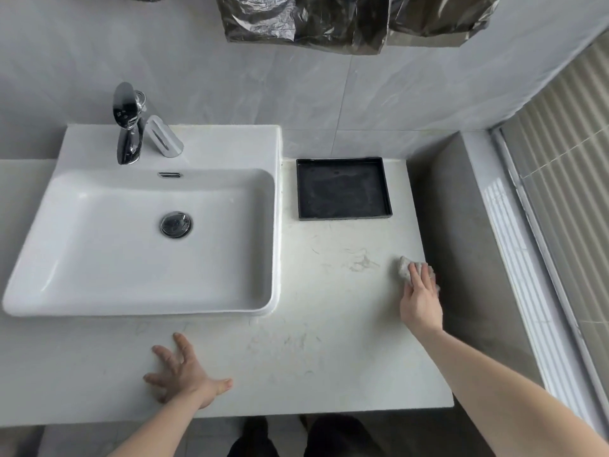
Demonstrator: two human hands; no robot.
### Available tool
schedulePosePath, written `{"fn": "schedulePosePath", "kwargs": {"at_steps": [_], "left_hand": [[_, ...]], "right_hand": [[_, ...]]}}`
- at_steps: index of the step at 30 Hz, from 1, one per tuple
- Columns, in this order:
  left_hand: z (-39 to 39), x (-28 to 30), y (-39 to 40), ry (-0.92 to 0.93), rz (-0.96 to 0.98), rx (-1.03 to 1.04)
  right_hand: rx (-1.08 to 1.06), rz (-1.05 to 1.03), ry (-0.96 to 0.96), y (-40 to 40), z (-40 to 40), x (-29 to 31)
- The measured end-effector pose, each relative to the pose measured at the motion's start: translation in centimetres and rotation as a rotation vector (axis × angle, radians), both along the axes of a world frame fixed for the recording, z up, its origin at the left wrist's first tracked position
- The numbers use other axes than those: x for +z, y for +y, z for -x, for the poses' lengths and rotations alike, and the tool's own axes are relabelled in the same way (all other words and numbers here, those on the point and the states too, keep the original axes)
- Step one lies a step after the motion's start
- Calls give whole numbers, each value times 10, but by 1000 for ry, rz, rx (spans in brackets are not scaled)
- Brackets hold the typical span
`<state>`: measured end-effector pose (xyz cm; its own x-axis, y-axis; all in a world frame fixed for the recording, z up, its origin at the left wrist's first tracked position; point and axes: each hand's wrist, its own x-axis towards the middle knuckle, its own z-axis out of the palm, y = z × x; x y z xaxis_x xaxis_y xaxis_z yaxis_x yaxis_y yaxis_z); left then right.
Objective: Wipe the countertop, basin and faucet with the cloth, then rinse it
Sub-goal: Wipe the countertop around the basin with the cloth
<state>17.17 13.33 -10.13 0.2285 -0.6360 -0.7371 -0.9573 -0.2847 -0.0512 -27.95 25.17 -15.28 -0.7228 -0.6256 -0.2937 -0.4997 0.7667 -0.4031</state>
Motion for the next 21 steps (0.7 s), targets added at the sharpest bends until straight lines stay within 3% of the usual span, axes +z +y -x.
{"fn": "schedulePosePath", "kwargs": {"at_steps": [4, 7, 11, 14, 17, 21], "left_hand": [[2, 4, 0, -9, -14, -18], [1, 4, -1, 2, -15, -17], [0, 1, -1, 22, -14, -7], [0, 0, 0, 21, -14, -19], [-1, -2, -1, 22, -14, -36], [-3, -5, 0, 44, -19, -31]], "right_hand": [[-15, 181, -39, -26, -39, 10], [141, 218, -95, -47, -105, 16], [452, 103, -124, -71, -187, 14], [560, -49, -60, -72, -213, 5], [538, -69, -3, -61, -202, 1], [340, -95, 63, -35, -149, -6]]}}
